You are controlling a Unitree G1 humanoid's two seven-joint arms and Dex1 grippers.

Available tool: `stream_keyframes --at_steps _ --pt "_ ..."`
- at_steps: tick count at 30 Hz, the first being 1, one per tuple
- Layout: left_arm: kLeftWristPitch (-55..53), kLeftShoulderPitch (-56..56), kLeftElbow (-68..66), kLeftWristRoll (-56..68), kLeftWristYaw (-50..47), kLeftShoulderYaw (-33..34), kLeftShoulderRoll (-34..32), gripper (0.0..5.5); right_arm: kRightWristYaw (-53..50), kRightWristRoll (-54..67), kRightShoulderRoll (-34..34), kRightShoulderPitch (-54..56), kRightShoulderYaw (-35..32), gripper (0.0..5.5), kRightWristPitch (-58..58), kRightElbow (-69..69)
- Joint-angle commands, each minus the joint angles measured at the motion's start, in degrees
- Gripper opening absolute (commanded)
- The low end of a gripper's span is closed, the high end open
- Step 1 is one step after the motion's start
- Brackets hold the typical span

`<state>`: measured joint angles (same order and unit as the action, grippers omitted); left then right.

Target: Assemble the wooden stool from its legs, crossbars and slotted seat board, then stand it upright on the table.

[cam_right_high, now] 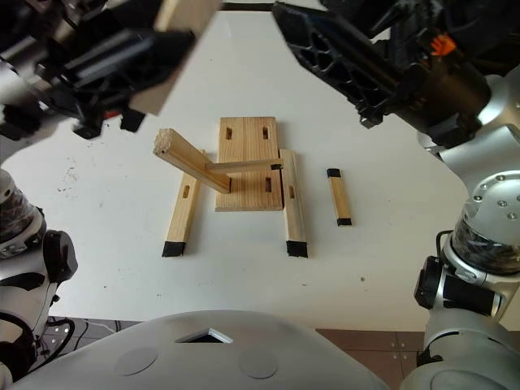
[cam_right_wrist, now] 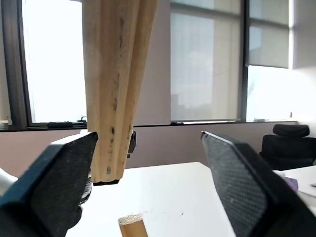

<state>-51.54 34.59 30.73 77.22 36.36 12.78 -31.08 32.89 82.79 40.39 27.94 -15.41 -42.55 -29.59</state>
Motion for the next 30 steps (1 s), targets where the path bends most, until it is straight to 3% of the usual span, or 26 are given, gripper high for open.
stream_keyframes --at_steps 1,8,20,30 --pt "1.59 -1.45 0.61 -3.97 1.86 -3.12 -0.99 2.02 4.62 1.23 1.84 1.34 2.78 3.86 -2.83 -1.61" --pt "3.33 -4.82 2.80 -6.25 6.28 -5.00 -2.29 2.02 4.83 0.55 1.31 3.60 4.77 3.86 -3.37 -0.80" --pt "4.23 -5.87 0.93 -8.23 11.54 -5.39 -5.78 2.02 10.01 -1.93 5.97 1.65 3.16 2.09 -5.12 -1.25" --pt "5.23 -7.15 0.41 -10.65 12.54 -6.63 -6.54 2.02 11.53 -3.73 6.88 -0.67 2.33 2.01 -4.76 -1.97"
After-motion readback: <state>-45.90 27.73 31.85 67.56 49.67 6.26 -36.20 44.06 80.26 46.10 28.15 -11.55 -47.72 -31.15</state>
